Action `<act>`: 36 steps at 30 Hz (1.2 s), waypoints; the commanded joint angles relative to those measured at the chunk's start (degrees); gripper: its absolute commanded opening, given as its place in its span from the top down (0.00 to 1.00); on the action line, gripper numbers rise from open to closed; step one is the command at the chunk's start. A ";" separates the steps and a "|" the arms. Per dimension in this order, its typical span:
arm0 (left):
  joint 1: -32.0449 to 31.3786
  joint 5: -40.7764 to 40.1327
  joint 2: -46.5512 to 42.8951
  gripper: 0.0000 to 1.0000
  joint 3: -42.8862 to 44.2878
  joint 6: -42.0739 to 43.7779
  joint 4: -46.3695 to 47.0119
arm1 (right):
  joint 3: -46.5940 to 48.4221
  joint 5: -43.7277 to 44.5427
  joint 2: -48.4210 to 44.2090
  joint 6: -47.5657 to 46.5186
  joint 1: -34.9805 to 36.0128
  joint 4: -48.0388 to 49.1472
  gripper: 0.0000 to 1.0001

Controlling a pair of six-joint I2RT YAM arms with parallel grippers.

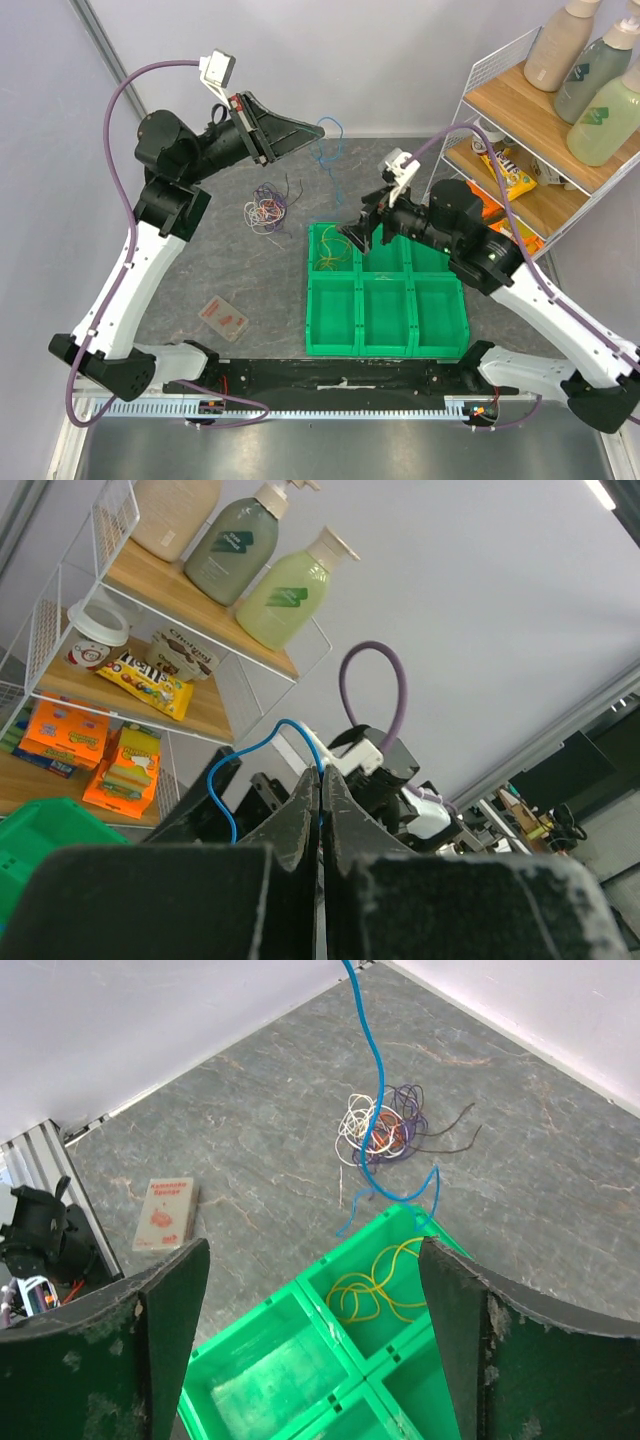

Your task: Untangle the cables

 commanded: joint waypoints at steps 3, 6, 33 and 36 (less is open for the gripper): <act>-0.28 3.81 -2.44 0.98 -0.43 -1.86 1.04 | 6.65 -4.32 5.59 1.19 0.04 10.78 0.11; -0.19 4.16 -2.70 0.98 -0.69 -1.94 0.95 | 7.62 -3.46 8.14 1.10 0.04 12.55 0.18; -0.81 -0.77 -3.15 0.98 -31.60 2.74 0.56 | -1.08 8.58 -10.14 8.66 0.04 17.47 1.00; -2.04 -0.14 -1.39 0.98 -35.75 -0.01 5.78 | -1.70 9.38 -9.87 8.22 0.04 17.38 1.00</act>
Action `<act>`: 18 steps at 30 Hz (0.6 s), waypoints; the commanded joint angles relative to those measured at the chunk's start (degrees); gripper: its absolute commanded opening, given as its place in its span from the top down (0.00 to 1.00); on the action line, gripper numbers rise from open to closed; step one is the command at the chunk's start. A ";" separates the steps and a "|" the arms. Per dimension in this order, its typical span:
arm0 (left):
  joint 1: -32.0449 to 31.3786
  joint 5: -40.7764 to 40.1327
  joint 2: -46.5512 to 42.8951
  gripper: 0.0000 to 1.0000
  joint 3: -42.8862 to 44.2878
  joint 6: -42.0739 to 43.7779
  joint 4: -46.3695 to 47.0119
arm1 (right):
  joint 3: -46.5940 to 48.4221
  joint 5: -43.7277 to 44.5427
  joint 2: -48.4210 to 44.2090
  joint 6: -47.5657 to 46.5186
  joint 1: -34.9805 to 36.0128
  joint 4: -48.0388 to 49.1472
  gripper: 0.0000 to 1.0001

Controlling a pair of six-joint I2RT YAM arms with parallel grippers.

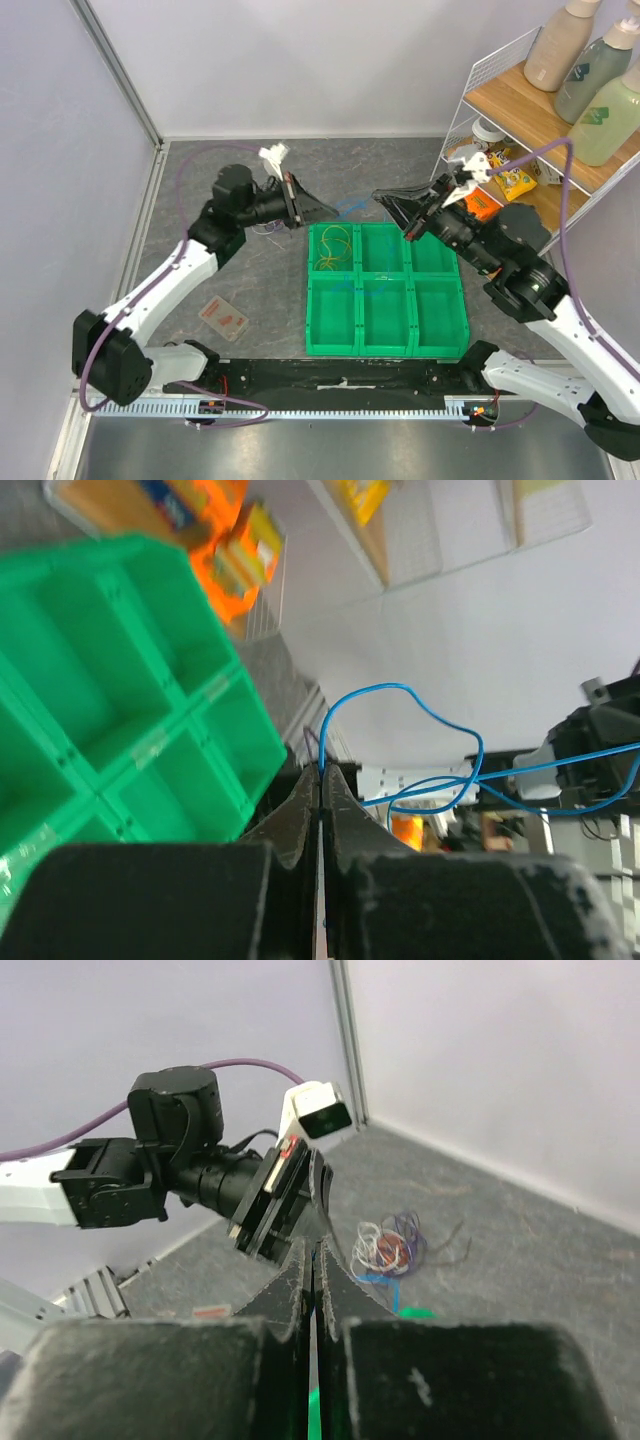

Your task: Untangle the cables

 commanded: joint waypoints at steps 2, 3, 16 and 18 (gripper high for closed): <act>-1.49 1.63 2.58 0.98 -5.64 -3.16 7.05 | -1.22 4.77 0.42 0.16 -0.05 4.29 1.00; -1.67 1.80 3.01 0.98 -5.82 -2.98 7.05 | -1.22 5.12 0.42 -0.02 -0.05 4.20 1.00; 0.34 -3.20 -0.31 0.17 -8.36 9.32 -3.82 | 0.01 7.49 -1.42 -4.76 -0.05 -2.30 1.00; 1.84 -4.96 -2.77 0.16 -10.03 10.11 -4.63 | -0.25 8.46 -1.51 -5.03 -0.13 -2.65 1.00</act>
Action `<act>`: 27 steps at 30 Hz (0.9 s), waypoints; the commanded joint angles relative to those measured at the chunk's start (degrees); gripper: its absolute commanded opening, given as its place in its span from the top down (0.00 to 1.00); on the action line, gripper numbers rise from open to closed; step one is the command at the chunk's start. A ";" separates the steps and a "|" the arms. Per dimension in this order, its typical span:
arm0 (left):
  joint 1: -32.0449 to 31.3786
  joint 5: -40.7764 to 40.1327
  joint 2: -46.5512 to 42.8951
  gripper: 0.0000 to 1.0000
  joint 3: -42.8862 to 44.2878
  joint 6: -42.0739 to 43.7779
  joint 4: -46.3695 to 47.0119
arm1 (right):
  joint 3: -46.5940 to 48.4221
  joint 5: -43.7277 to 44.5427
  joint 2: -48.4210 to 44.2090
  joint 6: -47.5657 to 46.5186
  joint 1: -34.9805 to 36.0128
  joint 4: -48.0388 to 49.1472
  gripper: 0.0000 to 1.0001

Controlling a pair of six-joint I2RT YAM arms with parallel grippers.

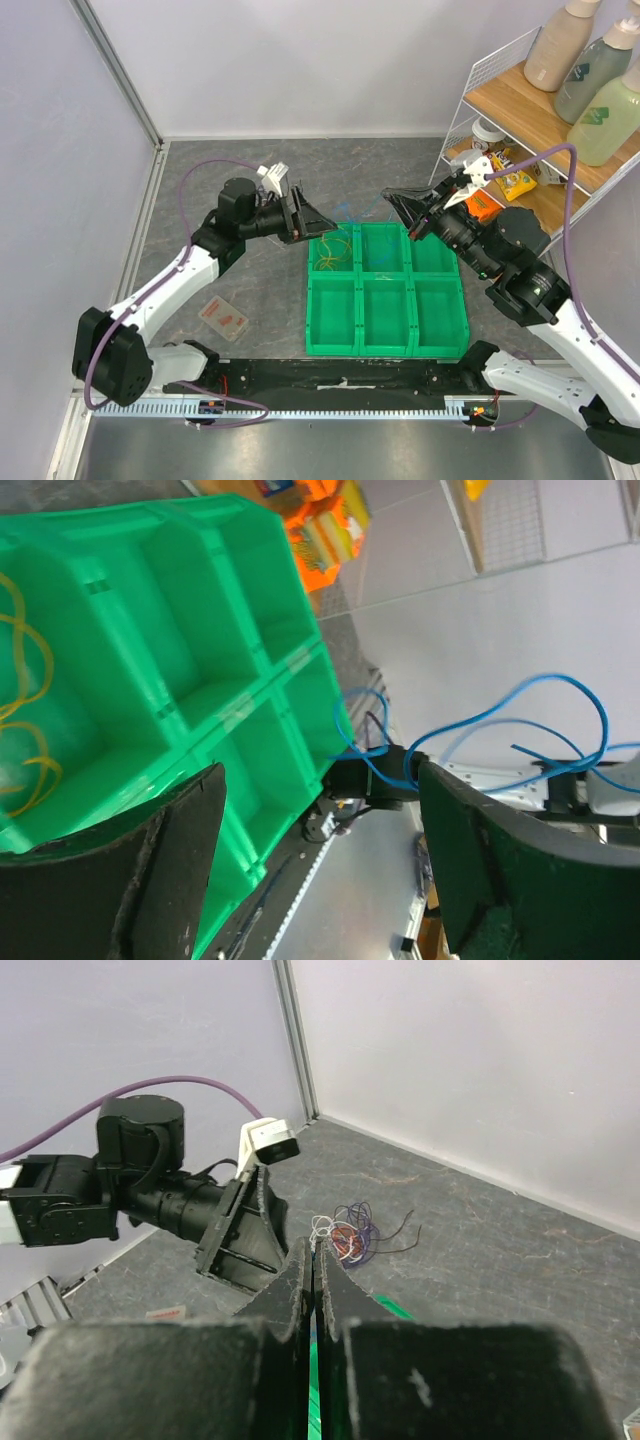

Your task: Untangle the cables

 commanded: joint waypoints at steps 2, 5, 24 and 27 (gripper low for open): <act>4.03 -3.98 -8.66 0.16 -4.40 6.29 -2.52 | 1.63 2.82 -0.26 -2.49 -0.02 -0.97 1.00; 5.00 -1.96 -13.67 0.14 -6.08 8.57 -1.63 | 1.01 4.67 0.09 -2.76 -0.02 -1.24 1.00; 5.36 -10.83 -30.56 0.12 -10.47 18.86 -19.03 | -6.02 15.30 6.94 -13.21 -0.02 3.60 1.00; 5.36 -11.72 -30.65 0.12 -10.83 19.48 -19.65 | -6.11 18.28 6.94 -15.24 -0.02 2.81 1.00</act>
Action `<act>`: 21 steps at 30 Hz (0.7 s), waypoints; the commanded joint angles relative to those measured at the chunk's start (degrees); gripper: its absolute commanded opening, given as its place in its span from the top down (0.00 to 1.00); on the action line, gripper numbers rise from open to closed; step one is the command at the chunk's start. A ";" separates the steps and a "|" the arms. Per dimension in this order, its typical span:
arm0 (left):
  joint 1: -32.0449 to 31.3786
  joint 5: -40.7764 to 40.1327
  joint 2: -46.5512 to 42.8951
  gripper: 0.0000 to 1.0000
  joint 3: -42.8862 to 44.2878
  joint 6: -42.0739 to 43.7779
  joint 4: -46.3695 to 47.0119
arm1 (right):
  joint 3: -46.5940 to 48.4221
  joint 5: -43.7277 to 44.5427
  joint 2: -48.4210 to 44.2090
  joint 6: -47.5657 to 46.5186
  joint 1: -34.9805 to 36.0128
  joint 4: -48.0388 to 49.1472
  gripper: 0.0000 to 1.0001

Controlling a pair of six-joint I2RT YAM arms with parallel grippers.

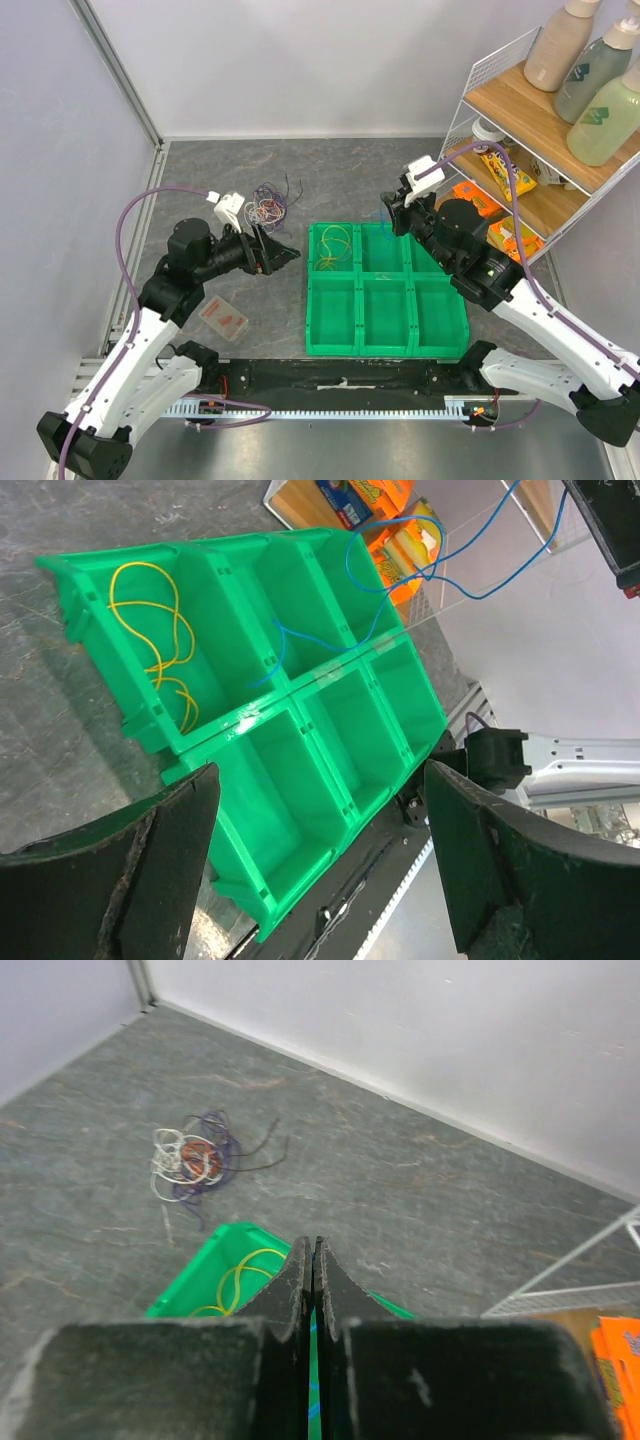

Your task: Untangle the cables

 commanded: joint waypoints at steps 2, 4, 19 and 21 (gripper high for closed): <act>0.42 -2.73 -0.86 0.12 -0.49 3.68 -1.64 | 0.62 7.56 -0.55 -6.86 -0.02 1.28 1.00; 0.33 -2.56 -0.33 0.12 -0.58 3.59 -1.37 | 1.59 9.32 -0.29 -8.10 -0.02 0.66 1.00; 0.42 -2.56 -0.95 0.12 -1.90 1.57 -0.76 | -3.59 12.59 7.96 -6.98 -0.02 3.03 1.00; 0.42 -2.56 -0.95 0.12 -1.55 1.74 -1.28 | -4.47 12.58 9.63 -5.74 -0.02 2.77 1.00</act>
